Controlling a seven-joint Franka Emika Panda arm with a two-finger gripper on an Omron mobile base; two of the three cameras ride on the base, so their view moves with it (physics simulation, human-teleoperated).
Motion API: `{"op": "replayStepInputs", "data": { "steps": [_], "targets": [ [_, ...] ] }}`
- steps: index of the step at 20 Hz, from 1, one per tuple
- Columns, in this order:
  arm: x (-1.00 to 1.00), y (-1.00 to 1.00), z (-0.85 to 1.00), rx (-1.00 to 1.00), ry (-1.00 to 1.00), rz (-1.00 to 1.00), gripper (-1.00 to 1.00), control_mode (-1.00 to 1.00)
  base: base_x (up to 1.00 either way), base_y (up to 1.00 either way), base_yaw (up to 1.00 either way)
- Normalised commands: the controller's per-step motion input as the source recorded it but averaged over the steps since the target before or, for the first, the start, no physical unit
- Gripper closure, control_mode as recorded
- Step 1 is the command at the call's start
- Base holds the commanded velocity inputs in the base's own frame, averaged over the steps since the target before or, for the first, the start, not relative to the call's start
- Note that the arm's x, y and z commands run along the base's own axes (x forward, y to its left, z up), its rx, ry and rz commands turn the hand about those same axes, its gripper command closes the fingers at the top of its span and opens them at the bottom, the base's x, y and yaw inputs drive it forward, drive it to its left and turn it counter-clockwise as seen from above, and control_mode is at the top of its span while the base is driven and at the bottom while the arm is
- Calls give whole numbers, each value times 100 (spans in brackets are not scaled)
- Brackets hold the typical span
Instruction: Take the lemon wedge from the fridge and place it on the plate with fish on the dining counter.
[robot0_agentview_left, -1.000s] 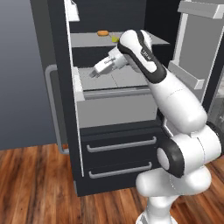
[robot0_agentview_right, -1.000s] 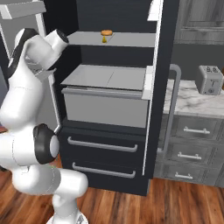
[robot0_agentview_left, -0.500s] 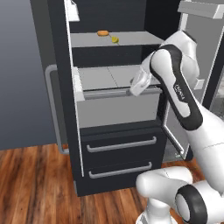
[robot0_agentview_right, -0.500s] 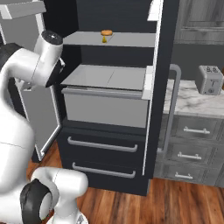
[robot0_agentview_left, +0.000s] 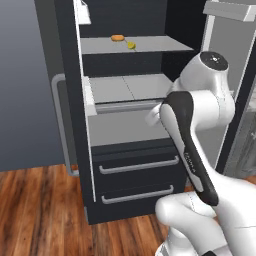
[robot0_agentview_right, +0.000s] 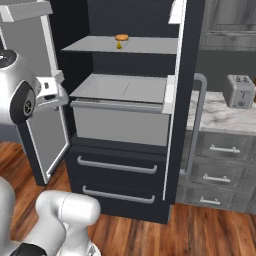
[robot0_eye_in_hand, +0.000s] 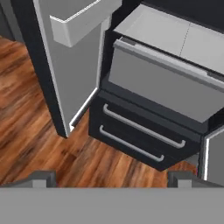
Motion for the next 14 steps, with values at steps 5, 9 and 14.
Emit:
{"op": "replayStepInputs", "data": {
  "steps": [5,9,14],
  "targets": [
    [-31,-45,-21,-5,8,-16,-100,-100,0,0,0],
    [-40,-51,-8,-7,0,-15,-100,-100,0,0,0],
    [-6,-23,-1,0,-4,0,-100,-100,0,0,0]
  ]
}}
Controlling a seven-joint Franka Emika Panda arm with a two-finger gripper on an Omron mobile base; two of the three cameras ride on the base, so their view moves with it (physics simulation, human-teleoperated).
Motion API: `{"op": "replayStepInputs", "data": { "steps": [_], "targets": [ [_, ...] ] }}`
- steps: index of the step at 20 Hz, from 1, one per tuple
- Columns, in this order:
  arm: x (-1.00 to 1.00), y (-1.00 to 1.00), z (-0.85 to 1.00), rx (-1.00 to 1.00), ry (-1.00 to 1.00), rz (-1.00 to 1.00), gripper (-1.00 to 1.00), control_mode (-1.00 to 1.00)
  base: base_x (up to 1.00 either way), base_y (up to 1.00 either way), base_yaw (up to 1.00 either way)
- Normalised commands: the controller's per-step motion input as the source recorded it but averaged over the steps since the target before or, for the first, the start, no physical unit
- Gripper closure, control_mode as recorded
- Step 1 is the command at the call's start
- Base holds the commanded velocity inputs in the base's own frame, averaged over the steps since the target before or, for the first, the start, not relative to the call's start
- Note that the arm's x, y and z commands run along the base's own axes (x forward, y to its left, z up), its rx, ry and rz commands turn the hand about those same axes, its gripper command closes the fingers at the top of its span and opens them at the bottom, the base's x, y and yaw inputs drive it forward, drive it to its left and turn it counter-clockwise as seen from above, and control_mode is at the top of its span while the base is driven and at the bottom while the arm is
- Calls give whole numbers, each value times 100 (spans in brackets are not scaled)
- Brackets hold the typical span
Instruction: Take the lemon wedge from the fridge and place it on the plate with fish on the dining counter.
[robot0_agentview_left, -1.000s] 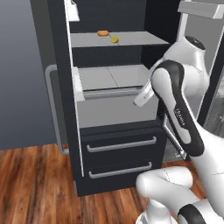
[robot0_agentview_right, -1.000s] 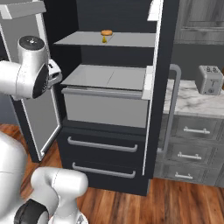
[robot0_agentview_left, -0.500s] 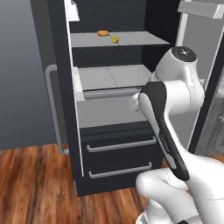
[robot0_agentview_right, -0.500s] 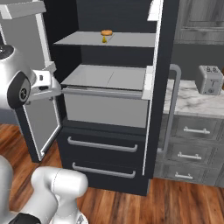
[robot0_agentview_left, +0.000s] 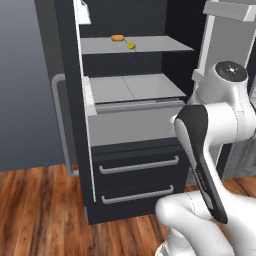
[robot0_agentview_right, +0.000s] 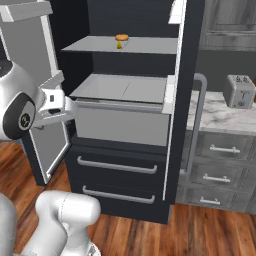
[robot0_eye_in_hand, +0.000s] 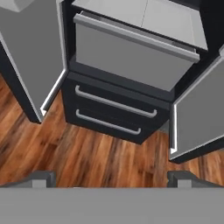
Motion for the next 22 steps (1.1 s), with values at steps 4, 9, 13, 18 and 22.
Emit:
{"op": "replayStepInputs", "data": {
  "steps": [4,9,13,18,22],
  "targets": [
    [-34,-76,-4,11,-11,0,-100,-100,0,0,0],
    [-10,-28,0,2,-17,-6,-100,-100,0,0,0],
    [-14,-13,0,0,-14,0,-100,-100,0,0,0],
    [0,0,0,0,0,0,-100,-100,0,0,0],
    [14,4,-1,0,-4,-2,-100,100,15,3,-3]
  ]
}}
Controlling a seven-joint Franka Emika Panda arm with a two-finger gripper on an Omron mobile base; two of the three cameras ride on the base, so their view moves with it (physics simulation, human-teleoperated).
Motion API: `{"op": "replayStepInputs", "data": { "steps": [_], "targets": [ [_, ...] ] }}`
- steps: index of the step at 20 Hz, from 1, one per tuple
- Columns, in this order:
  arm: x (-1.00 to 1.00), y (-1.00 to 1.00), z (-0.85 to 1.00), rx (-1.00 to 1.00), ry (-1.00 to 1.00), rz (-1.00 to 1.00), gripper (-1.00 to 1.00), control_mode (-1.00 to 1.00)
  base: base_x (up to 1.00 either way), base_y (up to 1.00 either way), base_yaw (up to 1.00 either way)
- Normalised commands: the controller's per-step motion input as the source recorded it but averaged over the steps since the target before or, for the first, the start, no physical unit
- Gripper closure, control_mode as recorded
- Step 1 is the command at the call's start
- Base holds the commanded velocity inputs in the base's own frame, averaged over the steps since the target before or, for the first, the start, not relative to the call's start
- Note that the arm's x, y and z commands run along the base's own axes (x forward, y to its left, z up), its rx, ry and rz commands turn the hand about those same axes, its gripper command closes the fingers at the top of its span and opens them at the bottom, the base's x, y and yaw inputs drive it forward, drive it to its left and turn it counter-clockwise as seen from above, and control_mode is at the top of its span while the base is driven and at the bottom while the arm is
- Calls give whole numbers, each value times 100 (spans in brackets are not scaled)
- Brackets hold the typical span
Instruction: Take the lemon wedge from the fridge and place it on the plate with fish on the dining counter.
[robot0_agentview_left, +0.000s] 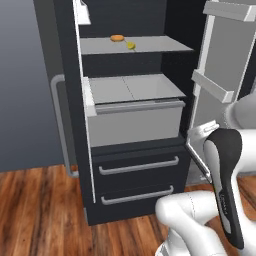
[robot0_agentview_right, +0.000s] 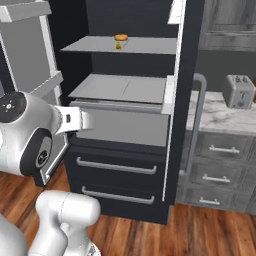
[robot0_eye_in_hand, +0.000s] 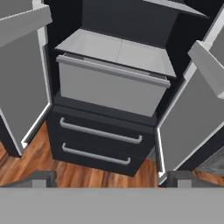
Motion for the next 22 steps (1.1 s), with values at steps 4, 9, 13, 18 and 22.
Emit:
{"op": "replayStepInputs", "data": {
  "steps": [4,9,13,18,22],
  "targets": [
    [0,0,0,0,0,0,-100,100,59,9,-9],
    [0,0,0,0,0,0,-100,100,65,3,-10],
    [0,0,0,0,0,0,-100,100,34,30,11],
    [0,0,0,0,0,0,-100,100,0,27,17],
    [0,0,0,0,0,0,-100,100,27,0,0]
  ]
}}
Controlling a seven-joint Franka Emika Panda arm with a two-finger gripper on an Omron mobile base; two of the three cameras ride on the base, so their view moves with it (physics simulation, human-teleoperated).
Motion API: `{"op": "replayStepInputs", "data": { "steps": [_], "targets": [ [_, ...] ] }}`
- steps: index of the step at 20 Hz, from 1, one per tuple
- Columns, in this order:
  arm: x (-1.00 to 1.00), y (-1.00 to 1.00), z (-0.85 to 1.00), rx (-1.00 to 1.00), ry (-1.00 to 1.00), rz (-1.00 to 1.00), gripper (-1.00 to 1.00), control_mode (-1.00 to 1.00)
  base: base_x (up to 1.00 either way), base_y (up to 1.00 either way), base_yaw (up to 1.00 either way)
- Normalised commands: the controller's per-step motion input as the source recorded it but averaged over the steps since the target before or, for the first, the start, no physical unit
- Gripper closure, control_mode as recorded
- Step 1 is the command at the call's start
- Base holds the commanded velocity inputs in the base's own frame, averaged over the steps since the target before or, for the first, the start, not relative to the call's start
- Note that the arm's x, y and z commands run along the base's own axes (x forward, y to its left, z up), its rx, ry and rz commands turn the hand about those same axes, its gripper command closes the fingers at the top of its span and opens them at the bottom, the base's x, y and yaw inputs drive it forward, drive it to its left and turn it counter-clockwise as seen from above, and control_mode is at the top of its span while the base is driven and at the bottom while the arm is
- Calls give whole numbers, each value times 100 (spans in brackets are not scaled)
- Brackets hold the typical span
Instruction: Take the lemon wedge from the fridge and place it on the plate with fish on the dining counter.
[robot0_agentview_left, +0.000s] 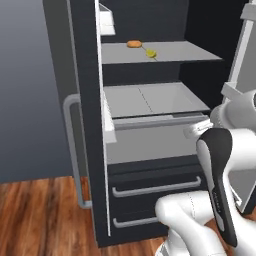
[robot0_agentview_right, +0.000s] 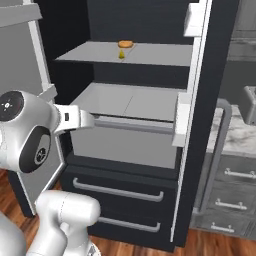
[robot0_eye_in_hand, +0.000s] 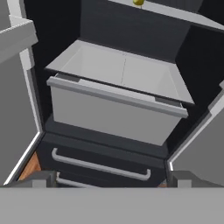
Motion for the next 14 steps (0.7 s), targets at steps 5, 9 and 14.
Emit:
{"op": "replayStepInputs", "data": {
  "steps": [5,9,14],
  "targets": [
    [0,0,0,0,0,0,-100,100,78,0,-4],
    [0,0,0,0,0,0,-100,100,80,8,-5],
    [0,0,0,0,0,0,-100,100,75,7,-3]
  ]
}}
